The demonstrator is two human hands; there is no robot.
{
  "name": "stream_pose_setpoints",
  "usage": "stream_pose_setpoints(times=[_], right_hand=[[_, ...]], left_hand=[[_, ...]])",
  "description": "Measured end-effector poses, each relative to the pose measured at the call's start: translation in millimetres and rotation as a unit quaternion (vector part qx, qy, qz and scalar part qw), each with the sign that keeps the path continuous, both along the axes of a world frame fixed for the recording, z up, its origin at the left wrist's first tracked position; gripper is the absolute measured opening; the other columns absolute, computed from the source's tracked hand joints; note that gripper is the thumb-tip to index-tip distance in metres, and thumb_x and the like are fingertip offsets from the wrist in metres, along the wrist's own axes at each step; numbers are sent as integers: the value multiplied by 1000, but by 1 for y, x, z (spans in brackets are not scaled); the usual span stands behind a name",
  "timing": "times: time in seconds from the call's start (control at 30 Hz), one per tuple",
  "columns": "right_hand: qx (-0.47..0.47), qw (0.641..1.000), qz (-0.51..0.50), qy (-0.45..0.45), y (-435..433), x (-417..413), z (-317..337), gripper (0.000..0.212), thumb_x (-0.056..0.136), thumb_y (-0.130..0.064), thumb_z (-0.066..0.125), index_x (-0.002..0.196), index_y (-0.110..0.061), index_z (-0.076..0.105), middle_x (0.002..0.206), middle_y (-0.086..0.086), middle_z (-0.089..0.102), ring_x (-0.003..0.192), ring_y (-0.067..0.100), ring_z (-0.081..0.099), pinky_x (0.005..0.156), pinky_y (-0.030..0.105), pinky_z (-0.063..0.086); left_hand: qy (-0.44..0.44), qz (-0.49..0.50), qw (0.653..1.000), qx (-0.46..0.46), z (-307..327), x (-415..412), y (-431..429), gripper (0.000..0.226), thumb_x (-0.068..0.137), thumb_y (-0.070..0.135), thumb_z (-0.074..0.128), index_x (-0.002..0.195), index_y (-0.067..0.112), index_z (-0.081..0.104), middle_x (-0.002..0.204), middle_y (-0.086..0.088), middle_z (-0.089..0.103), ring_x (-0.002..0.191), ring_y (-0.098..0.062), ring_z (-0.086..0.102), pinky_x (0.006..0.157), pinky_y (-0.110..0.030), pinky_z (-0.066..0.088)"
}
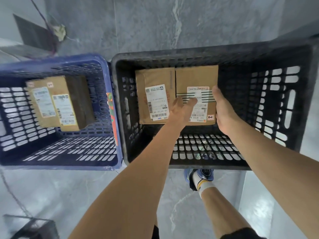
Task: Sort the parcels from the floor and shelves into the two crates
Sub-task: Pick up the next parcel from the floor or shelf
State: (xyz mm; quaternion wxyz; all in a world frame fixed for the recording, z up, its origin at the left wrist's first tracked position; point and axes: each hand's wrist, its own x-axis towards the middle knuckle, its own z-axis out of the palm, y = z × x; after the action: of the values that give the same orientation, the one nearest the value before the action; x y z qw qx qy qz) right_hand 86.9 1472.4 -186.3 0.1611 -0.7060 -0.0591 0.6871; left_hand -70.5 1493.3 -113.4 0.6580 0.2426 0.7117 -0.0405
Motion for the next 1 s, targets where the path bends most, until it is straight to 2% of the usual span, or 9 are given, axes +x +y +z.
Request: stream_pose_setpoints(times=[0.13,0.27,0.57,0.67,0.73,0.77,0.83,0.93,1.0], right_hand=[[-1,1000,-3,19,-1,3,-12,133,44,-101,68,160,-45,35,145,-5,65,126,21,67,113,55,47],[-8,999,-18,28,-1,1,-12,127,47,-104,63,158,-48,36,156,-6,56,140,22,55,121,59,36],[16,1000,8,7,9,-5,27,112,67,-98,51,162,-39,35,155,-3,57,137,23,57,120,54,39],[73,997,-15,-22,21,-11,75,94,84,-86,50,162,-36,36,161,-5,49,138,9,50,114,38,38],[112,993,-29,-34,30,-14,113,66,105,-62,44,161,-27,38,147,-9,59,113,-13,56,104,16,43],[134,990,-29,-36,35,-14,133,56,110,-52,41,157,-22,41,130,-18,62,93,-22,60,88,4,47],[159,986,-42,-34,46,-16,181,51,112,-47,39,154,-19,43,116,-27,59,79,-24,60,72,1,47],[201,978,-50,-38,64,-18,256,73,102,-64,43,164,-28,29,165,-10,40,145,1,42,120,26,31],[242,967,-74,-41,78,-21,313,85,95,-74,45,166,-32,25,173,-10,25,158,10,23,130,39,16]], left_hand=[[-17,-16,1000,10,-3,1,-7,80,98,54,50,164,28,11,171,1,14,152,-31,26,118,-45,24],[-8,-63,996,63,-10,3,-19,79,100,50,50,164,27,10,172,8,1,153,-28,23,119,-45,23],[-19,37,999,15,10,-6,-7,77,95,64,50,161,38,20,168,-2,26,151,-31,29,122,-55,24],[-25,26,998,51,51,-11,9,68,100,59,44,160,34,25,168,0,25,151,-31,27,122,-55,24],[-39,57,995,68,86,-15,21,76,92,70,43,159,37,29,166,1,30,149,-31,32,121,-56,25],[-46,77,993,77,107,-18,27,83,85,77,44,158,39,31,165,2,32,148,-30,33,121,-56,25],[-62,113,985,114,152,-23,39,89,78,81,46,156,41,34,164,2,34,149,-25,34,121,-56,26],[-83,138,974,157,222,-30,62,93,75,82,52,156,38,37,162,5,37,149,-19,35,122,-55,27],[-104,127,969,183,272,-32,79,95,76,84,53,157,37,34,163,6,35,150,-18,33,123,-53,25]])
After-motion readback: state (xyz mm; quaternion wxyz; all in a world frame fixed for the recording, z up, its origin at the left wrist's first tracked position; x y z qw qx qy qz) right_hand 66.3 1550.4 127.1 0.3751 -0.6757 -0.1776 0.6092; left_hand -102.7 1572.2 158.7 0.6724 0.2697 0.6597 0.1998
